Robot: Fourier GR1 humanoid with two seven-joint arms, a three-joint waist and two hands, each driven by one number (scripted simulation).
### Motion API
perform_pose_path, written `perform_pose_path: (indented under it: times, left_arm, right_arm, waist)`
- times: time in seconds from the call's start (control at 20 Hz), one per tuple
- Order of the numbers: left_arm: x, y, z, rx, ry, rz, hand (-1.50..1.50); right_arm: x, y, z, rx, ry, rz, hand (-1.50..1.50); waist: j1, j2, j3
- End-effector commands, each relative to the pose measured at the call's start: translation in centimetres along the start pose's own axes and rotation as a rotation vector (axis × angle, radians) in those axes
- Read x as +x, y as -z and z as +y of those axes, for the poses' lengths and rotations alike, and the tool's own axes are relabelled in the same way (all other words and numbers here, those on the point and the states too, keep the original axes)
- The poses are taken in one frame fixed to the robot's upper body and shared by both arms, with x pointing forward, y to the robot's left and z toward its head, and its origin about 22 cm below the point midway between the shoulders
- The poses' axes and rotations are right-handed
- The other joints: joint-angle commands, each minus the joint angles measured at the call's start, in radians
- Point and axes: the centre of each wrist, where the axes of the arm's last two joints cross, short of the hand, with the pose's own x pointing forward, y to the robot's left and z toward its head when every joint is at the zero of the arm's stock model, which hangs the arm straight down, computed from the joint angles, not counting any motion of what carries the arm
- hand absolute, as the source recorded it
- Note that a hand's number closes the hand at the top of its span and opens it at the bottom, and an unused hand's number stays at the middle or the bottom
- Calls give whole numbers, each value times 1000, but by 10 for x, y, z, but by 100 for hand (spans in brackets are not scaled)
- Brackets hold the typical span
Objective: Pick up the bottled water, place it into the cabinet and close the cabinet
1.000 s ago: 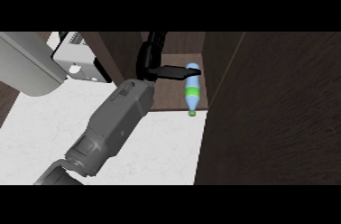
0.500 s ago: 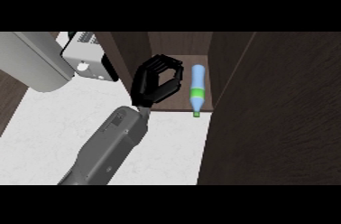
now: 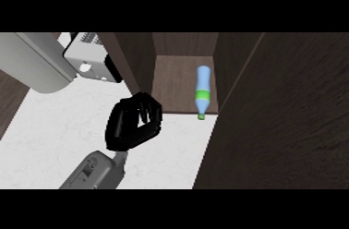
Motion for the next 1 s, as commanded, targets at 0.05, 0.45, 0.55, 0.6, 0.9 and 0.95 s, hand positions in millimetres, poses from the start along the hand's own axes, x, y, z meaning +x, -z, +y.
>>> perform_pose_path:
  times: [0.05, 0.45, 0.55, 0.6, 0.9, 0.95]
  left_arm:
    - [24, -56, 22, 21, 2, -18, 150]
    - [49, -75, 52, 77, 18, -39, 150]
    - [55, -86, 66, 78, 24, -39, 150]
    - [49, -103, 67, 72, -9, -30, 150]
    - [64, -116, 100, 104, 32, -58, 150]
    - [77, -105, 89, 126, 24, -65, 150]
  right_arm:
    - [27, -4, 12, 92, 56, 22, 150]
    - [35, 28, 42, 183, 89, -3, 150]
    - [37, 35, 60, 208, 117, -21, 150]
    - [25, 49, 64, 245, 106, -19, 150]
    - [29, 76, 102, 293, -32, -93, 150]
    - [33, 72, 106, 243, -19, -124, 150]
  waist:
    - [9, 2, -1]
    - [-8, 7, -1]
    - [-6, 4, -2]
    - [1, 6, -2]
    - [8, 4, -3]
    - [0, 2, -2]
